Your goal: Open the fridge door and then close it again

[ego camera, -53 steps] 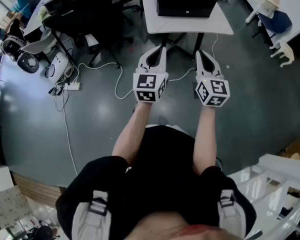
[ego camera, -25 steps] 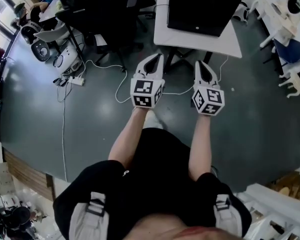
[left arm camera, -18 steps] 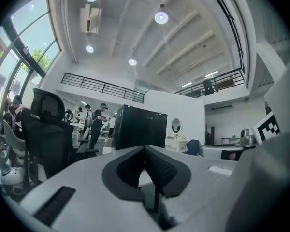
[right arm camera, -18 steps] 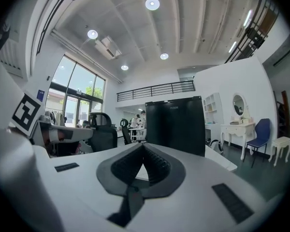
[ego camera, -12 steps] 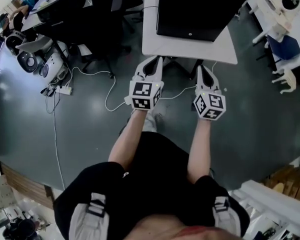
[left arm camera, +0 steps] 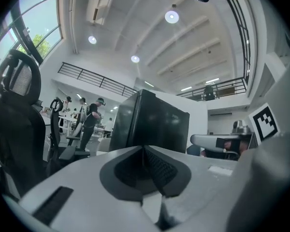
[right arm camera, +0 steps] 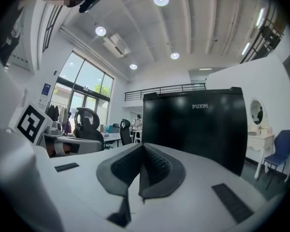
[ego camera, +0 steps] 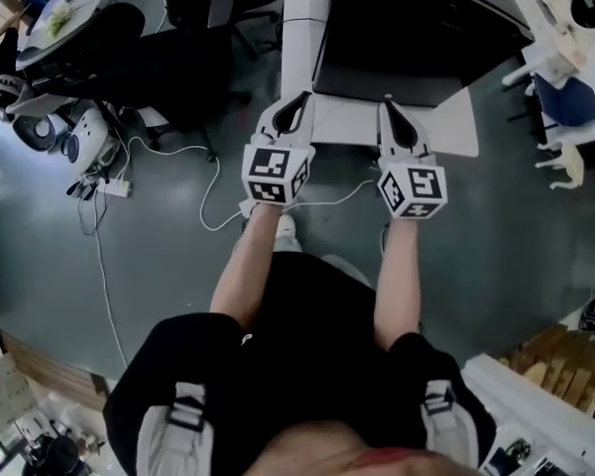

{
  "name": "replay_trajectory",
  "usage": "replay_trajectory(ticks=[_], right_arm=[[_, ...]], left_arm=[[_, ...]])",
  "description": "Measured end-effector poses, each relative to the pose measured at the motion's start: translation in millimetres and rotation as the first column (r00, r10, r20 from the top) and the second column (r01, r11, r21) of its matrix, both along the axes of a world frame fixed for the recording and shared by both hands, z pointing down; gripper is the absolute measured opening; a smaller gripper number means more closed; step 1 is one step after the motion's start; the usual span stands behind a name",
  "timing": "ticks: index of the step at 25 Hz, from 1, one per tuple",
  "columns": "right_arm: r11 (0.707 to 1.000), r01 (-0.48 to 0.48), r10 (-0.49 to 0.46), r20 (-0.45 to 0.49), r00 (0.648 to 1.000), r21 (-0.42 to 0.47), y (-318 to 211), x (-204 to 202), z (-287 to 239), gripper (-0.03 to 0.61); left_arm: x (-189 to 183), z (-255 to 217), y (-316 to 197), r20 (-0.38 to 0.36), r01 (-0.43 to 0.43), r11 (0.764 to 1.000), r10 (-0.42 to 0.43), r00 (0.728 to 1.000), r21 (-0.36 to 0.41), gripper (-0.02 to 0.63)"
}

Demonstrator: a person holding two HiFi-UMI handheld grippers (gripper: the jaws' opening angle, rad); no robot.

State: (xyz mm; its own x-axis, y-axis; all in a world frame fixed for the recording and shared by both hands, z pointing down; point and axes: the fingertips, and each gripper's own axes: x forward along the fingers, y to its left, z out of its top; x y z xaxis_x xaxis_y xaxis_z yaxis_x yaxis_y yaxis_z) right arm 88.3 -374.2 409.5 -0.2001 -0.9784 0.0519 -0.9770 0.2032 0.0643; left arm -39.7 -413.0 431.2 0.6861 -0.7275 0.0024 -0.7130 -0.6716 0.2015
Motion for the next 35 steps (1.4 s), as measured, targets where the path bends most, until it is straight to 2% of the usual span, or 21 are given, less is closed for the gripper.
replay_trajectory(ticks=[2, 6, 7, 8, 10, 12, 15, 19, 25, 31, 35], right_arm=[[0.999, 0.034, -0.032, -0.075, 0.997, 0.027, -24, -2, -17, -0.005], [0.989, 0.137, -0.122, -0.196, 0.973, 0.065, -64, -2, -56, -0.002], [0.985, 0.164, -0.147, -0.221, 0.964, 0.061, -74, -4, -65, 0.019], [0.981, 0.185, -0.166, -0.254, 0.953, 0.052, -82, -5, -73, 0.076], [0.978, 0.207, -0.184, -0.334, 0.924, 0.035, -97, -6, -92, 0.092], [0.972, 0.234, -0.199, -0.43, 0.881, 0.029, -112, -9, -111, 0.11], [0.97, 0.239, -0.216, -0.572, 0.791, -0.036, -126, -13, -126, 0.124], [0.972, 0.22, -0.213, -0.691, 0.691, -0.08, -141, -13, -139, 0.133], [0.973, 0.161, -0.227, -0.791, 0.568, -0.164, -155, -7, -132, 0.14], [0.971, 0.142, -0.237, -0.813, 0.532, -0.19, -159, -5, -124, 0.137], [0.972, 0.141, -0.233, -0.822, 0.519, -0.187, -159, -4, -123, 0.134]], left_arm=[[4, -1, -24, -0.015, -0.012, 1.0, 0.012, 1.0, 0.005, 0.004], [27, -9, -59, -0.031, -0.069, 0.997, 0.07, 0.997, 0.019, 0.075], [33, -11, -67, -0.032, -0.082, 0.996, 0.083, 0.996, 0.024, 0.084], [40, -14, -74, -0.031, -0.095, 0.995, 0.096, 0.995, 0.031, 0.094], [52, -21, -85, -0.023, -0.121, 0.991, 0.122, 0.992, 0.051, 0.11], [61, -28, -99, -0.013, -0.14, 0.988, 0.141, 0.99, 0.072, 0.128], [69, -32, -115, 0.013, -0.16, 0.983, 0.16, 0.987, 0.09, 0.151], [79, -40, -134, 0.022, -0.195, 0.973, 0.194, 0.981, 0.124, 0.183], [93, -56, -141, -0.026, -0.282, 0.946, 0.29, 0.957, 0.162, 0.21], [95, -57, -140, -0.022, -0.317, 0.928, 0.327, 0.945, 0.195, 0.215], [99, -56, -139, 0.026, -0.321, 0.927, 0.322, 0.946, 0.196, 0.215]])
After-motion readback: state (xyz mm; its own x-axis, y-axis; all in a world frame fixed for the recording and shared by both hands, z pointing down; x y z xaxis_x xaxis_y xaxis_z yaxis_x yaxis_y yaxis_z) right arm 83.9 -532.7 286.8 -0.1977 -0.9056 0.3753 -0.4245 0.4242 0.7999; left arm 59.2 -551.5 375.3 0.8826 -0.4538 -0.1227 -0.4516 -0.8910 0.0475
